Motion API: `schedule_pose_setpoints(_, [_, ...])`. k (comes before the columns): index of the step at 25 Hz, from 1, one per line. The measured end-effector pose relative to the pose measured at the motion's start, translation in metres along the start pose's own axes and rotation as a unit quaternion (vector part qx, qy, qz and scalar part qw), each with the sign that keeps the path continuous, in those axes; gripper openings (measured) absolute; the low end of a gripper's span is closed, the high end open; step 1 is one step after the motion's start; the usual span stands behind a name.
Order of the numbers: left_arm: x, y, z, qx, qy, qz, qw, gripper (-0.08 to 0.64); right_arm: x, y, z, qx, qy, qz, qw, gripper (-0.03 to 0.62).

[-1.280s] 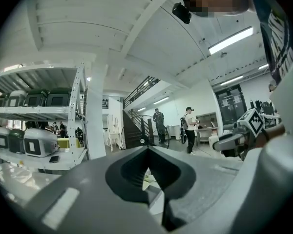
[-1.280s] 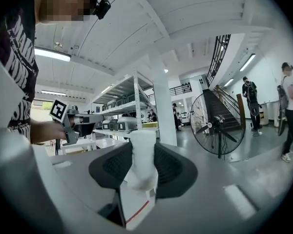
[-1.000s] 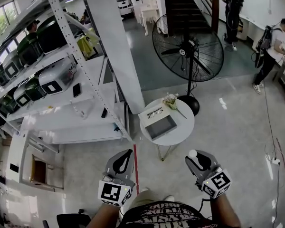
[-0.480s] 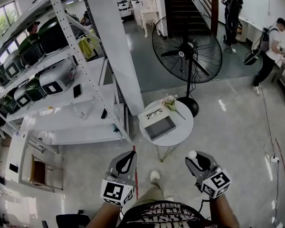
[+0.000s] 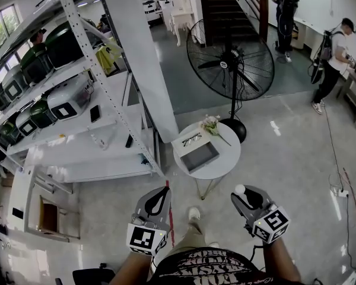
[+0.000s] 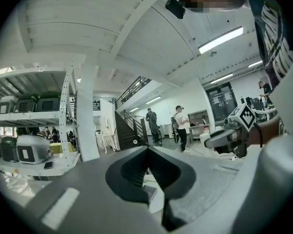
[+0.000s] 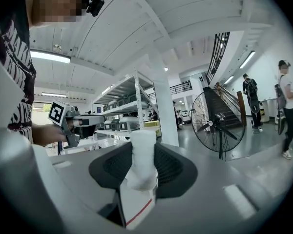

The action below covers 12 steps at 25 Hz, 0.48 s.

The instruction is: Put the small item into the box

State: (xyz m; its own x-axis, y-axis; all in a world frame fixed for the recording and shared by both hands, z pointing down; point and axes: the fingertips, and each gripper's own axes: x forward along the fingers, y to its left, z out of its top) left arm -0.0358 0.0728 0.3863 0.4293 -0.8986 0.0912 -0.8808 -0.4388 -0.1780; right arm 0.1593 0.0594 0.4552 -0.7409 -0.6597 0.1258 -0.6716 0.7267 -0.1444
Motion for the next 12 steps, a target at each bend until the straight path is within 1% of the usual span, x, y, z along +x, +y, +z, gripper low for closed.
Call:
schedule_pose_setpoints(6, [-0.004, 0.012, -0.005, -0.012, -0.004, 0.011, 0.9999, 0.002, 0.011, 0.003, 0.002, -0.005, 0.008, 0.005, 1.0, 0.163])
schedule_pose_setpoints(12, [0.002, 0.028, -0.018, -0.029, -0.006, 0.014, 0.9995, 0.002, 0.027, 0.007, 0.002, -0.016, 0.019, 0.011, 1.0, 0.163])
